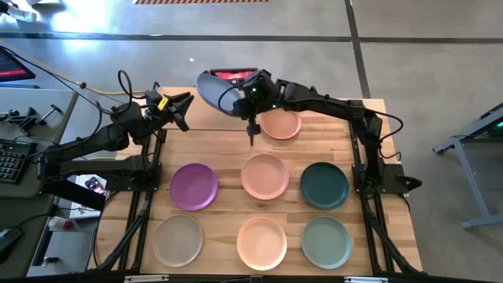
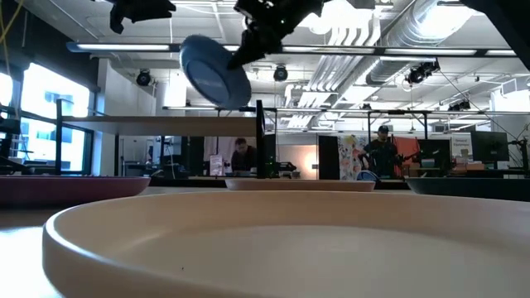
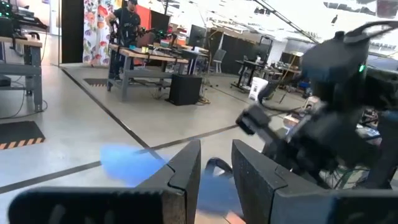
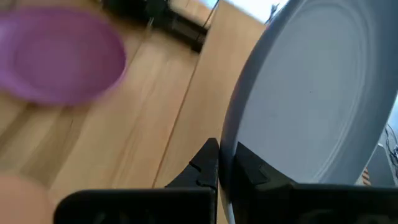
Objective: Place and stack plates onto a shelf
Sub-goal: Put the light blue plate on the shelf
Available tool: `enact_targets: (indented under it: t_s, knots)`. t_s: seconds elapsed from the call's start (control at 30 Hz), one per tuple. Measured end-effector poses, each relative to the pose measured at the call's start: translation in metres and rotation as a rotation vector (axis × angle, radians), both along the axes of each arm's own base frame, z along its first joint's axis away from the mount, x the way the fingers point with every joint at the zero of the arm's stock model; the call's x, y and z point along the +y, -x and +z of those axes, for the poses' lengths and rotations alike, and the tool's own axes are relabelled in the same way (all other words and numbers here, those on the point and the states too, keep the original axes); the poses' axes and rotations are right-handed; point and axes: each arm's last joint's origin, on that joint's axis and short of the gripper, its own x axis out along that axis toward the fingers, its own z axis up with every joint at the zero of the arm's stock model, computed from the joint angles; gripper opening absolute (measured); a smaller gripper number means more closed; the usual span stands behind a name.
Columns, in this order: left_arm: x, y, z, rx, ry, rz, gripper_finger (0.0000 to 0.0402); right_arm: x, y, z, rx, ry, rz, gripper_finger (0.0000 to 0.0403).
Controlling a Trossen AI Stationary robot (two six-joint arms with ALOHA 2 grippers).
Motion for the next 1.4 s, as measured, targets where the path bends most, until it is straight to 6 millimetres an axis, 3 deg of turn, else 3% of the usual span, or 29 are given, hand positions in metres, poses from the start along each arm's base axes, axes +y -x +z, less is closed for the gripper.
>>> enact_targets:
  t_s: [0.27, 0.63, 1.4]
  knots:
    - [0.000, 0.000, 0.000, 0.001, 0.000, 0.000, 0.0078, 0.011, -0.007, -0.018, 0.130, 0.193, 0.069, 0.0000]
    - [0.000, 0.000, 0.000, 0.000, 0.002, 0.003, 0.0078, 0.013, -0.014, -0.044, 0.268, 0.264, 0.115, 0.0000]
    - [0.000, 0.000, 0.000, -0.012, 0.015, 0.005, 0.0078, 0.011, -0.013, -0.045, 0.293, 0.288, 0.100, 0.0000]
